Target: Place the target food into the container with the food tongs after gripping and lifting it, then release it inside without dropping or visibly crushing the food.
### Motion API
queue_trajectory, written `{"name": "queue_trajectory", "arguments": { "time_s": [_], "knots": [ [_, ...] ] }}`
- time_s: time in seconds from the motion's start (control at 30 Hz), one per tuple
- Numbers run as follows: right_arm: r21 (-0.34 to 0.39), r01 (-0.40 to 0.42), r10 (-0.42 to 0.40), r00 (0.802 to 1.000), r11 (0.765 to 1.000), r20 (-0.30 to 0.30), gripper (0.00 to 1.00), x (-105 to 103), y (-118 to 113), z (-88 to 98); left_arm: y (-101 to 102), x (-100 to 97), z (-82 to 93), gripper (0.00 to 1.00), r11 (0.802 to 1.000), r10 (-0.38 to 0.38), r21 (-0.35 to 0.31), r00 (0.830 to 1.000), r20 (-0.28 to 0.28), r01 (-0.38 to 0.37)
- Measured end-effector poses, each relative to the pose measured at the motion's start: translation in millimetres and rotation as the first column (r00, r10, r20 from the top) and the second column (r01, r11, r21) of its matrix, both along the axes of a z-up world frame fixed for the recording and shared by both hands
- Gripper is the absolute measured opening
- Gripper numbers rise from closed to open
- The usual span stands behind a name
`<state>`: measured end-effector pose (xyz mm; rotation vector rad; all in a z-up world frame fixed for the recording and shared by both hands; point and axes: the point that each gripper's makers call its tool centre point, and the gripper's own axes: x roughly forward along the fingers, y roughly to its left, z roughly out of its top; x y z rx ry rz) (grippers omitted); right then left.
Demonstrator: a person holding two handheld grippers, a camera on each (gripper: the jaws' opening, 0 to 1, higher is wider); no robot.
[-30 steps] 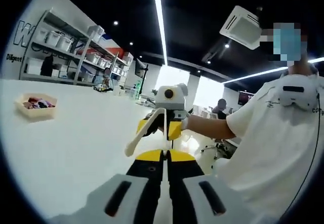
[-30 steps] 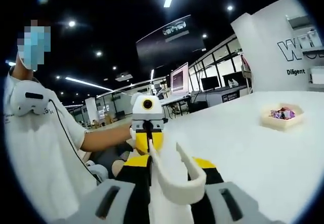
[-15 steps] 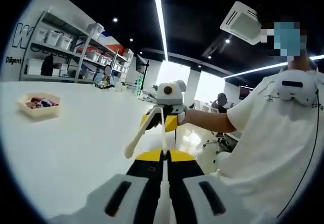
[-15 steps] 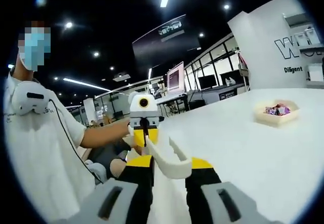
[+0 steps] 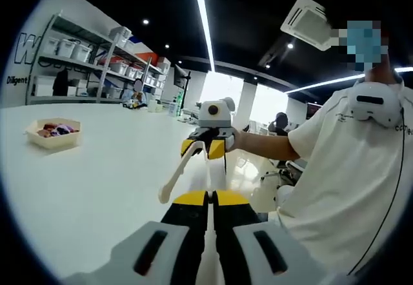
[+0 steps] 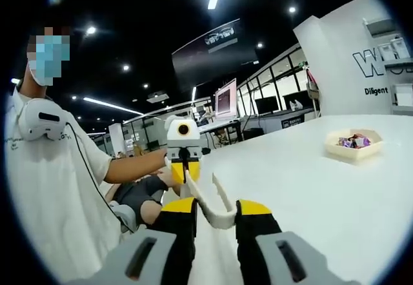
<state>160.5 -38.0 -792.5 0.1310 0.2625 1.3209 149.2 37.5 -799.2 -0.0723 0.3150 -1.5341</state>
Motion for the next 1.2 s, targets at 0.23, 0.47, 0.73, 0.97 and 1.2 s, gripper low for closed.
{"name": "queue_trajectory", "arguments": {
  "time_s": [0.23, 0.47, 0.73, 0.97, 1.2],
  "knots": [
    [-0.034, -0.053, 0.051, 0.997, 0.998, -0.052, 0.00, -4.5, 8.3, -21.4, -3.3, 1.7, -4.1, 0.01, 1.000, -0.002, -0.017, 1.000, -0.027, 0.002],
    [-0.046, -0.031, 0.029, 0.998, 0.998, -0.056, 0.09, -3.6, 0.7, -29.5, 0.4, 5.4, -8.1, 0.01, 1.000, 0.015, -0.022, 0.999, -0.032, -0.016],
    [-0.132, -0.056, 0.054, 0.998, 0.990, -0.024, 0.16, -12.4, -1.1, -51.9, 1.7, 5.9, -7.2, 0.01, 0.999, 0.021, -0.029, 0.999, -0.035, -0.022],
    [-0.179, -0.062, 0.063, 0.998, 0.982, 0.001, 0.18, -14.3, 0.0, -60.2, 3.3, 3.8, -8.5, 0.01, 0.999, 0.023, -0.029, 0.999, -0.038, -0.024],
    [-0.240, -0.063, 0.065, 0.998, 0.969, 0.004, 0.14, -14.5, -1.6, -72.3, 4.7, 3.5, -9.6, 0.01, 0.999, 0.023, -0.030, 0.999, -0.041, -0.024]
  ]
}}
